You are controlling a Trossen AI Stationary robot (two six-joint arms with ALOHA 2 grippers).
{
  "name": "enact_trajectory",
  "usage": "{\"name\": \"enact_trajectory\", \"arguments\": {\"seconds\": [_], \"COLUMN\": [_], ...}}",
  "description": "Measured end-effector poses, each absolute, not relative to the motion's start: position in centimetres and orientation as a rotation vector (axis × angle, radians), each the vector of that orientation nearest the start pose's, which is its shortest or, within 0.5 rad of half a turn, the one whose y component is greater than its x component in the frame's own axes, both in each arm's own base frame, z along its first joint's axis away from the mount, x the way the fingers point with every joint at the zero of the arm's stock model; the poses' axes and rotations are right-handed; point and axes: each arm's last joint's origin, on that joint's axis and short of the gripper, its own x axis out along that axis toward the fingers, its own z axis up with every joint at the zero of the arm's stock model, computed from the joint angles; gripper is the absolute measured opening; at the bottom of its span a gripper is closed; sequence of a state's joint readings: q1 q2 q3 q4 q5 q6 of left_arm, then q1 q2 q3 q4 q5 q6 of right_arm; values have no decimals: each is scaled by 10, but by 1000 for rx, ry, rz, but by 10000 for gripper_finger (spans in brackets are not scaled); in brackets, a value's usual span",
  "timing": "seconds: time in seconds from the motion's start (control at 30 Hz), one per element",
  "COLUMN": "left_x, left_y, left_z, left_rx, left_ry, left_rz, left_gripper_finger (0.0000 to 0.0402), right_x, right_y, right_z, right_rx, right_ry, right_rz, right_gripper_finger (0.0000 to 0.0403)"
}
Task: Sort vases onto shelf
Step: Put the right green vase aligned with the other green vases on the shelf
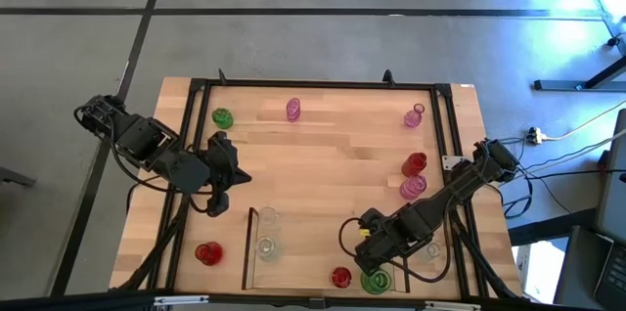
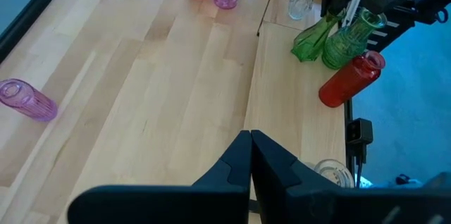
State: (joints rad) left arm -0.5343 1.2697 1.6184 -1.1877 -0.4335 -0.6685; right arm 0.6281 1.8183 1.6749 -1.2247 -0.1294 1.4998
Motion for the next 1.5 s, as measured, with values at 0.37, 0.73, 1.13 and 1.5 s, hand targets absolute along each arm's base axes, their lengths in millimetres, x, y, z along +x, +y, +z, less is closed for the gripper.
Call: {"name": "enact_trajectory", "arguments": {"seconds": [0.37, 0.73, 1.13, 1.5], "left_x": [191, 191, 192, 192], "left_y": [-99, -99, -100, -100], "left_z": [426, 426, 427, 427], "left_rx": [-247, -254, -263, -262], "left_ry": [730, 731, 717, 717], "left_rz": [153, 144, 139, 139], "left_gripper_finger": [0, 0, 0, 0], "right_x": [285, 285, 285, 285], "right_y": [212, 211, 211, 212], "right_z": [289, 289, 289, 288], "right_rx": [859, 844, 861, 869], "right_ry": [1467, 1440, 1468, 1490], "right_rz": [-478, -493, -476, -469], "right_gripper_finger": [5, 5, 9, 49]}}
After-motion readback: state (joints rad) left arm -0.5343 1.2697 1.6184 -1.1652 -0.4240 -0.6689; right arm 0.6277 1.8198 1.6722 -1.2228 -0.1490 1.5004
